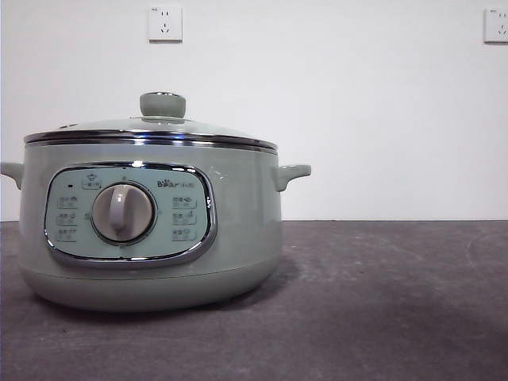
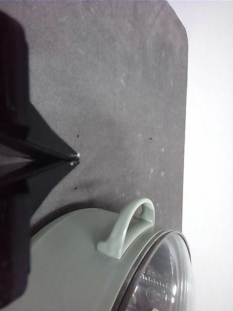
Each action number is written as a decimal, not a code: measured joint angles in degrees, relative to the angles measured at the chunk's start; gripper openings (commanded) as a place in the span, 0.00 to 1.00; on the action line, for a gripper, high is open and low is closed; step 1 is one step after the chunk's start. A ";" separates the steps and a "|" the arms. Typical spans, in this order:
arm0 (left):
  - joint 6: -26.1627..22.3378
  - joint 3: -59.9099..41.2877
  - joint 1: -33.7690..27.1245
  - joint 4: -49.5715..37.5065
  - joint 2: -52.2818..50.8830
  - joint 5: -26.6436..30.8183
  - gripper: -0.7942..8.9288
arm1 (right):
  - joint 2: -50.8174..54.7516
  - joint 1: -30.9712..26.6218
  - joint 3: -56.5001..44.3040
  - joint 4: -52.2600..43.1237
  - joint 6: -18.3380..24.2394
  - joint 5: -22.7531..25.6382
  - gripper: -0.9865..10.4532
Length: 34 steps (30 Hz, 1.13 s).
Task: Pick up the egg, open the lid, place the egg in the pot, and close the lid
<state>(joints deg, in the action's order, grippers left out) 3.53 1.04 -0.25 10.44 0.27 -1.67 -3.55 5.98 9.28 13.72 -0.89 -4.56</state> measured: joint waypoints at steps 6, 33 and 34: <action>0.00 0.00 0.00 0.00 0.00 0.02 0.08 | 3.30 0.00 -5.57 -2.29 -2.40 0.02 0.09; 0.02 0.00 0.00 0.00 0.00 0.02 0.08 | 3.32 0.02 -7.98 -3.13 -9.25 1.68 0.09; 0.02 0.00 0.00 0.00 0.00 0.02 0.08 | 3.32 0.02 -7.98 -3.13 -9.25 1.68 0.09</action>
<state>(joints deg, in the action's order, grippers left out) 3.55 1.04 -0.25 10.44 0.27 -1.65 -0.23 6.00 1.30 10.59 -10.13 -2.87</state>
